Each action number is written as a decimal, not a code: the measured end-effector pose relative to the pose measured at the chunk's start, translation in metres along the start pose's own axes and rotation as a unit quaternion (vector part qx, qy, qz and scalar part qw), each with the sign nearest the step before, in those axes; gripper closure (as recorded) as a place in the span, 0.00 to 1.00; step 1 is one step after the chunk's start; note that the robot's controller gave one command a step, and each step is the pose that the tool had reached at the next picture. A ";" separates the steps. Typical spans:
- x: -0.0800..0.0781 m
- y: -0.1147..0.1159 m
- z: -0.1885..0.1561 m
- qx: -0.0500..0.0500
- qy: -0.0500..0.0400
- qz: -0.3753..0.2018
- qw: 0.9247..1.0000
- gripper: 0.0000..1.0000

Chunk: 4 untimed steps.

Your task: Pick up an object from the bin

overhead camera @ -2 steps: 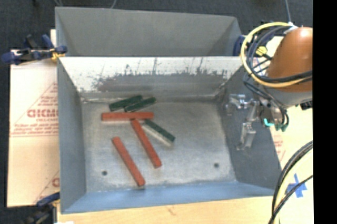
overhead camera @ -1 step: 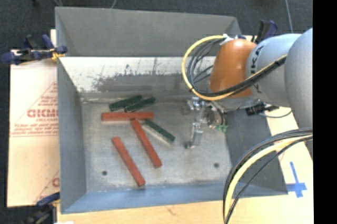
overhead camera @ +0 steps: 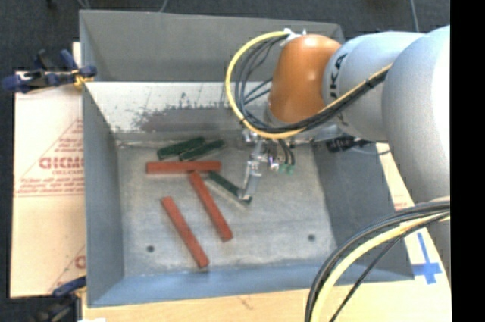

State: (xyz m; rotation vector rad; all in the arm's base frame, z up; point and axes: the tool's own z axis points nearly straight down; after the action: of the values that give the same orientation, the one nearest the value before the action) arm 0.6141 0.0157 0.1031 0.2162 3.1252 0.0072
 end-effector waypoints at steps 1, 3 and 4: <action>0.002 0.004 0.002 0.002 0.001 0.099 0.995 0.00; 0.008 0.025 0.033 0.004 0.002 0.162 0.987 0.00; 0.008 0.026 0.032 0.004 0.002 0.161 0.987 1.00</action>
Offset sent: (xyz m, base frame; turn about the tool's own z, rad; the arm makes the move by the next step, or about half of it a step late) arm -0.0023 0.0052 -0.0031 0.2010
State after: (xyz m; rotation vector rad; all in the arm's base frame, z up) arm 0.6103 0.0424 0.0711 0.7182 3.0553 -0.0017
